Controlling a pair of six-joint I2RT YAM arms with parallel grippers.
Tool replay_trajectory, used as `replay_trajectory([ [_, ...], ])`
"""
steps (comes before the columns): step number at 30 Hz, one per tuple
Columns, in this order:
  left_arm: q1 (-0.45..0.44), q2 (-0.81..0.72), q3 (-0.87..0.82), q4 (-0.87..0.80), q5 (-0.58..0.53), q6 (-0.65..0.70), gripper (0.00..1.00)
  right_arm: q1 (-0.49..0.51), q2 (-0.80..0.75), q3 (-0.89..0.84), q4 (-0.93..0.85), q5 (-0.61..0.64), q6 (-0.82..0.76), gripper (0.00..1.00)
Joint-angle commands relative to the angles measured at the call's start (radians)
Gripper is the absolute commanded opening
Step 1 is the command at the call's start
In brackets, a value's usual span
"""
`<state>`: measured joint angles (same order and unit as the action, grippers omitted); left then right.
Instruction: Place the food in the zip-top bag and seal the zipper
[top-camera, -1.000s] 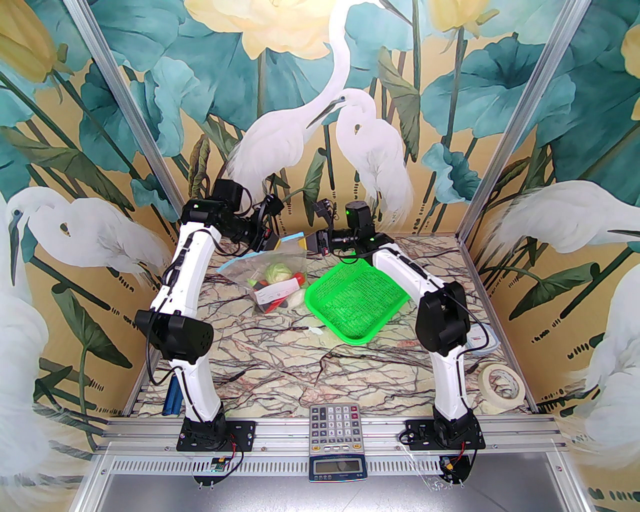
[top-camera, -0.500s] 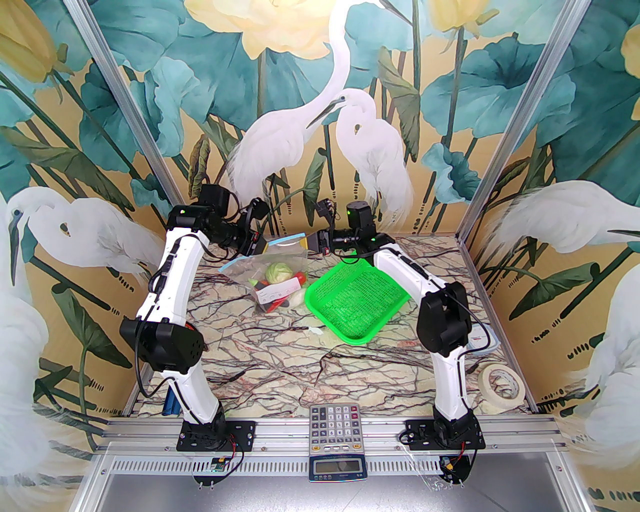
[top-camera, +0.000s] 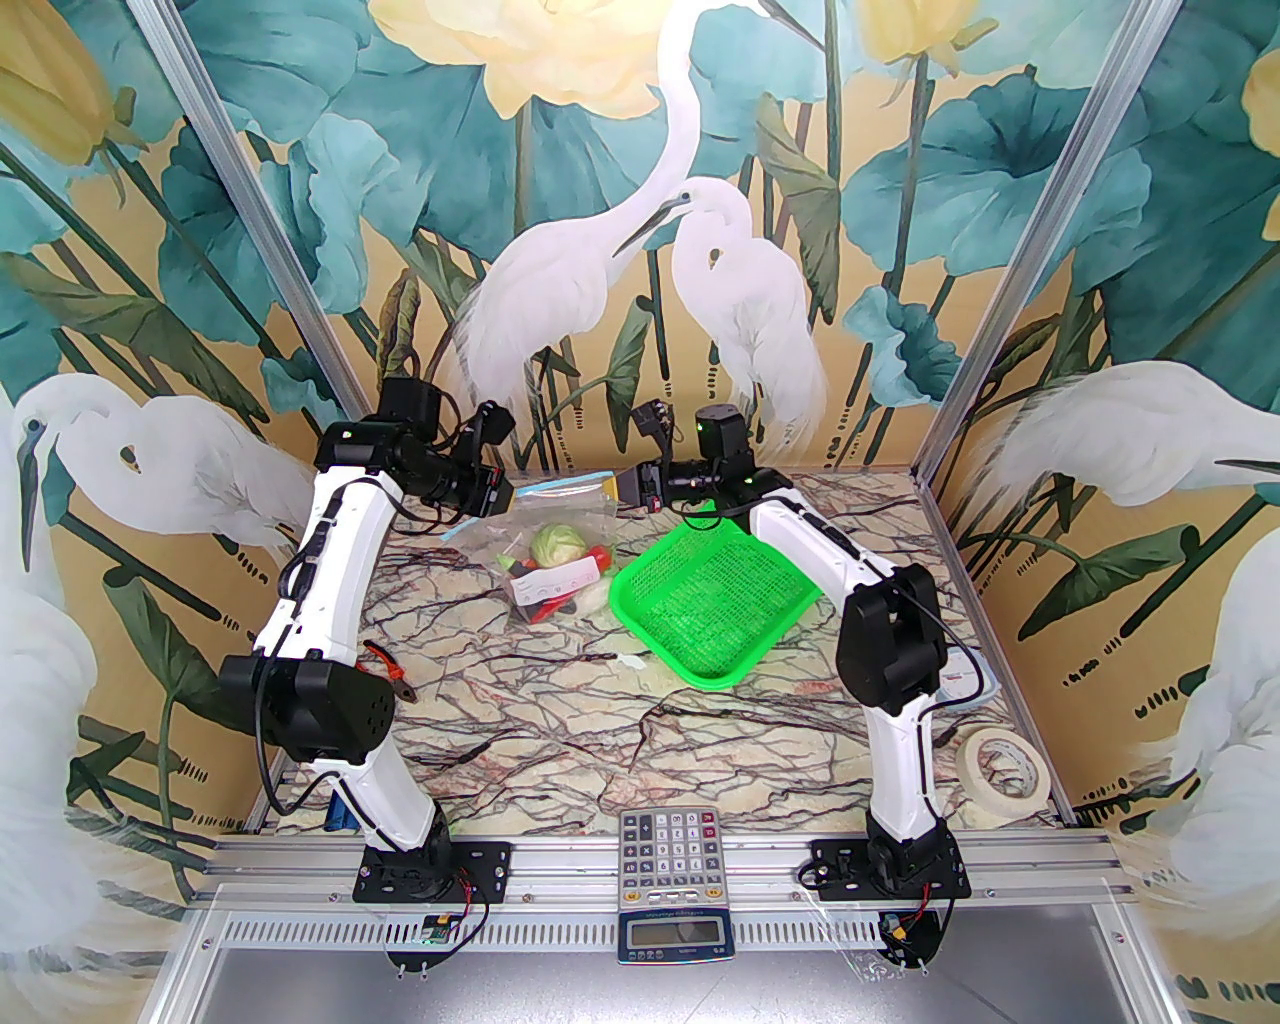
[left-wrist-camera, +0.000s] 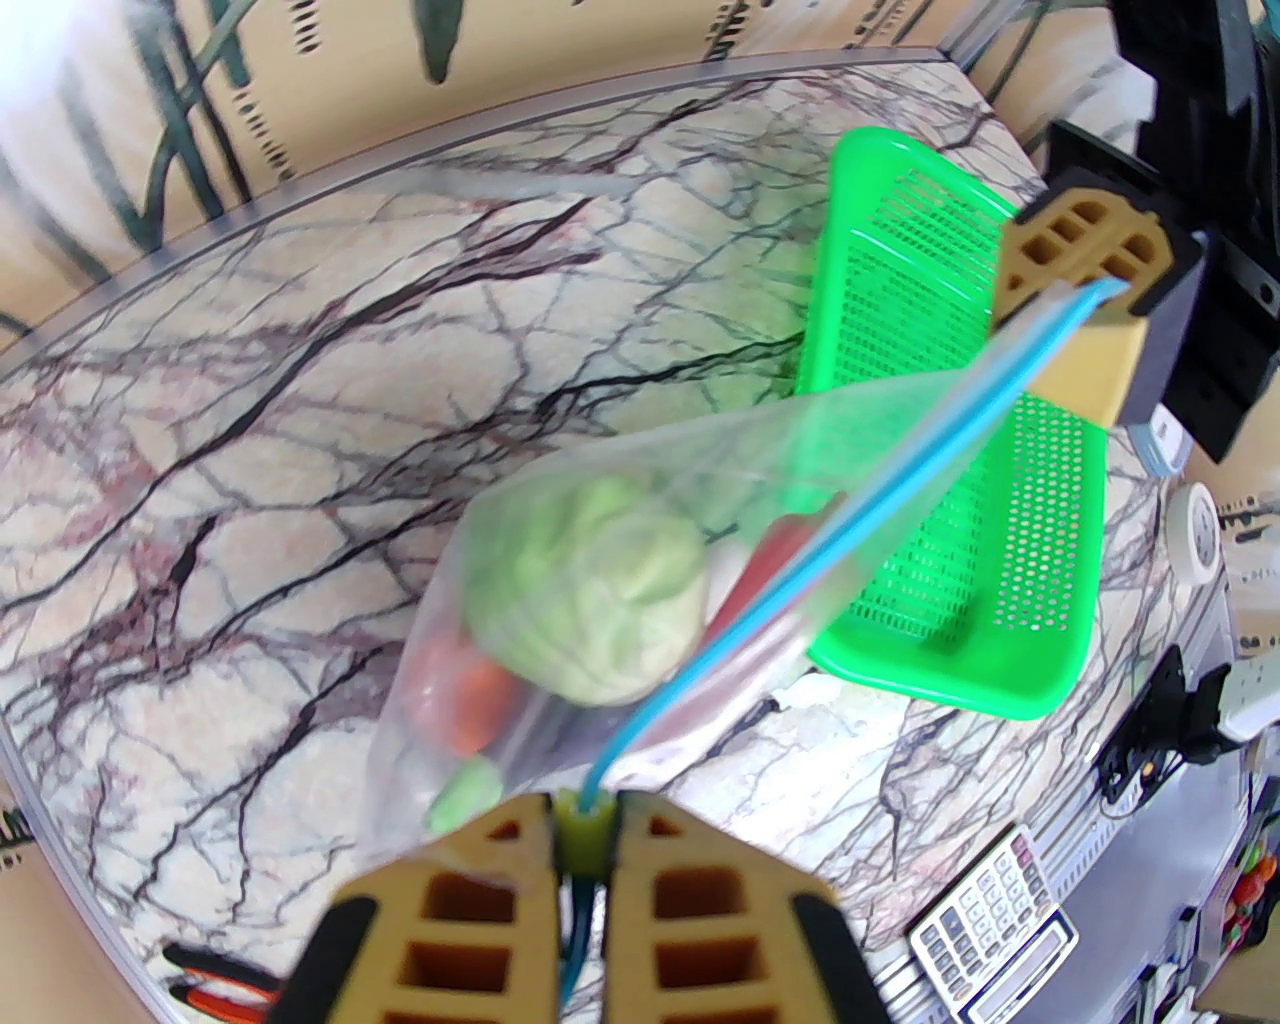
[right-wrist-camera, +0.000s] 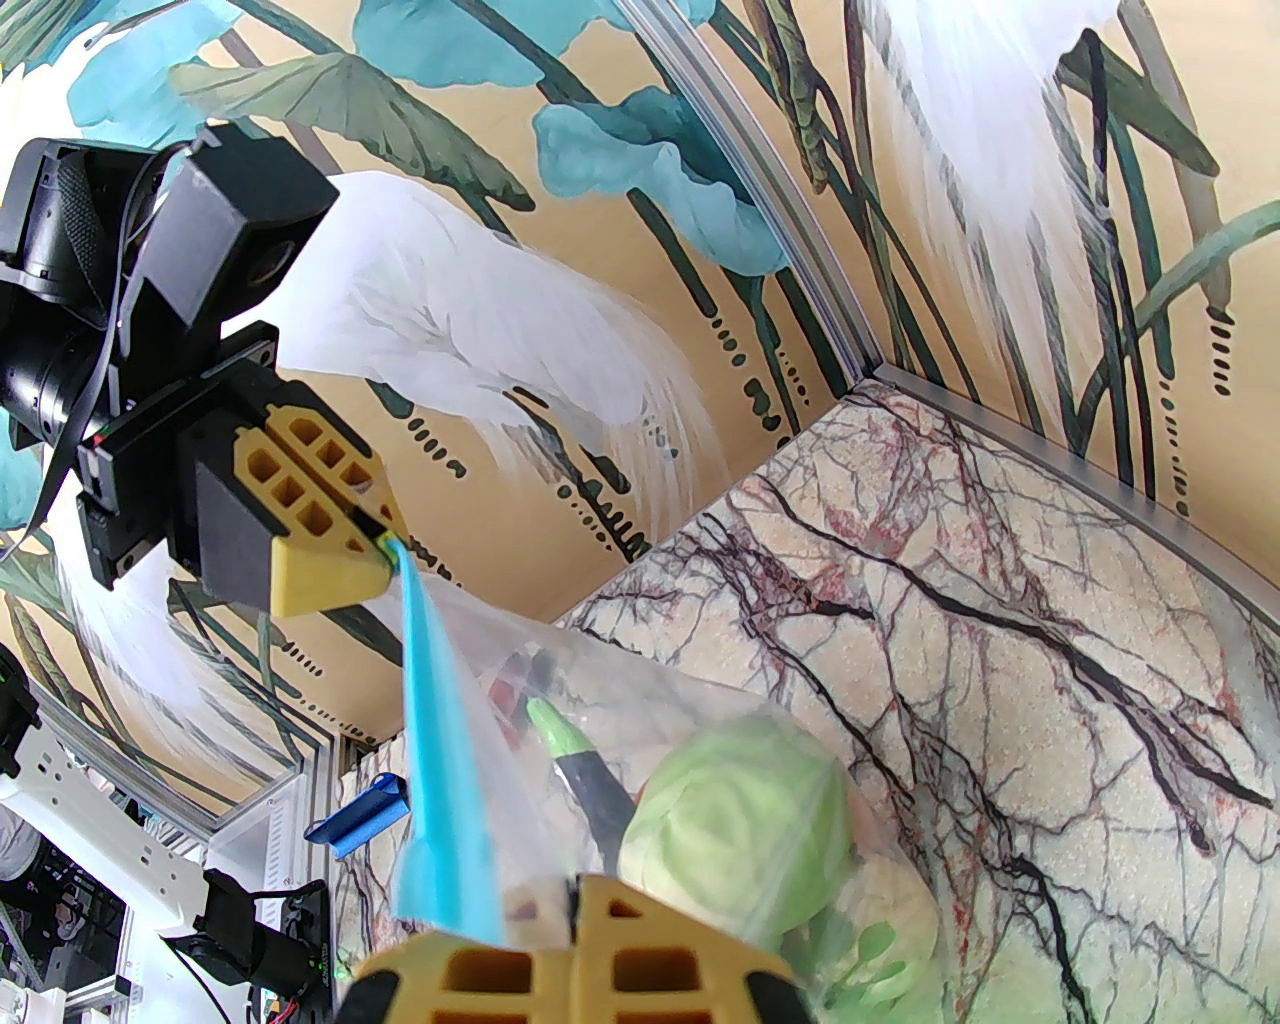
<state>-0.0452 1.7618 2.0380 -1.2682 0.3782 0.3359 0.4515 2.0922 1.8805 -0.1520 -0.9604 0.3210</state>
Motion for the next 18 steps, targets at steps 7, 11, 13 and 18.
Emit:
replay_trajectory([
  [7,0.062,-0.096,-0.064,0.025,-0.108,-0.06,0.05,-0.04,-0.065,-0.029,0.006,0.041,0.009,0.0],
  [11,0.069,-0.111,-0.083,0.023,-0.112,-0.063,0.05,-0.04,-0.069,-0.029,0.004,0.041,0.008,0.0],
  [13,0.076,-0.119,-0.09,0.019,-0.113,-0.065,0.05,-0.039,-0.072,-0.031,0.002,0.041,0.006,0.0],
  [18,0.094,-0.144,-0.117,0.019,-0.117,-0.069,0.05,-0.042,-0.077,-0.034,-0.001,0.043,0.005,0.0],
])
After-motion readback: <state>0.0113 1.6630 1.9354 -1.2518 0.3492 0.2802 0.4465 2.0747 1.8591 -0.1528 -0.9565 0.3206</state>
